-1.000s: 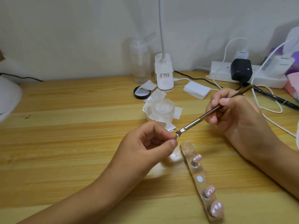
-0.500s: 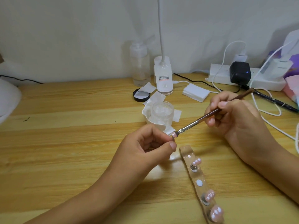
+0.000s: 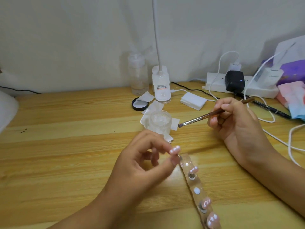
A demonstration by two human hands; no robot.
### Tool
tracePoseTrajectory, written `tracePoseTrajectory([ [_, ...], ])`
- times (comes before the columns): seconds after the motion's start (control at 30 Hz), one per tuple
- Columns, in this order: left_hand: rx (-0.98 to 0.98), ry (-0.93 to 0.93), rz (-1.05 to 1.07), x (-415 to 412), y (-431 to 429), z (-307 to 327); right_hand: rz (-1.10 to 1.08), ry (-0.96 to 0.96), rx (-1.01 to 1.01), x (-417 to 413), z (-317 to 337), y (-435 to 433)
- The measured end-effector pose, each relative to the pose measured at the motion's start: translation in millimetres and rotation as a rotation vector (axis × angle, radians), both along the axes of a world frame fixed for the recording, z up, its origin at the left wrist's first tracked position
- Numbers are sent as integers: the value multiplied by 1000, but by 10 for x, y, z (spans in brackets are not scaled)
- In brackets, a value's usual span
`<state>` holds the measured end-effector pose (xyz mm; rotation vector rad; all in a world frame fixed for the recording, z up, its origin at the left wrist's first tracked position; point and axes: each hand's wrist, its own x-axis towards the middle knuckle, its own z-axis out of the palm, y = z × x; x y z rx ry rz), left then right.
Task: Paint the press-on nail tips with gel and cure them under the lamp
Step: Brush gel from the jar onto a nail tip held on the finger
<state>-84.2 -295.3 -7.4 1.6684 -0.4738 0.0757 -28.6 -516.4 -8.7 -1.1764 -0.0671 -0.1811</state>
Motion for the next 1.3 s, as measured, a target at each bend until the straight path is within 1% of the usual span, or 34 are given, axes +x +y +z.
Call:
tracePoseTrajectory([
  [0.07,176,-252,-9,-43,-16,-16,-8,-13,-3,3,-3,-7],
  [0.13,328,-460,-37,-78,-37,-44,-20,-58,-27,-14,0,-12],
  [0.2,424,-603,-51,-102,-70,-83,-47,-125,-190,-42,6,-3],
  [0.23,447,-635,-50,-107,-84,-95,-58,-146,-292,-56,6,11],
  [0.3,466,-647,-36,-109,-95,-103,-64,-145,-402,-81,-4,36],
  [0.37,485,-641,-24,-116,-97,-90,-79,-120,-416,-100,11,53],
  [0.43,494,-646,-20,-127,-105,-72,-145,-114,-364,-111,48,45],
  [0.53,501,-651,-6,-155,-136,-66,-256,-138,-226,-133,76,-12],
  [0.63,545,-628,-10,-151,-143,-92,-290,-109,-140,-122,56,-44],
  [0.7,560,-599,-25,-138,-123,-104,-280,-98,-169,-108,53,-38],
  [0.77,565,-603,-40,-126,-90,-115,-261,-106,-241,-105,48,-16],
  [0.87,580,-694,-62,-124,-48,-137,-237,-118,-317,-117,27,11],
  [1.0,631,-841,-111,-137,-25,-155,-230,-117,-335,-137,47,14],
  [1.07,667,-881,-126,-140,-37,-170,-230,-103,-340,-145,53,5],
  [1.2,682,-875,-119,-137,-98,-131,-234,-89,-325,-140,79,-3],
  [1.3,679,-778,-129,-191,-149,-64,-235,-87,-310,-148,118,1],
])
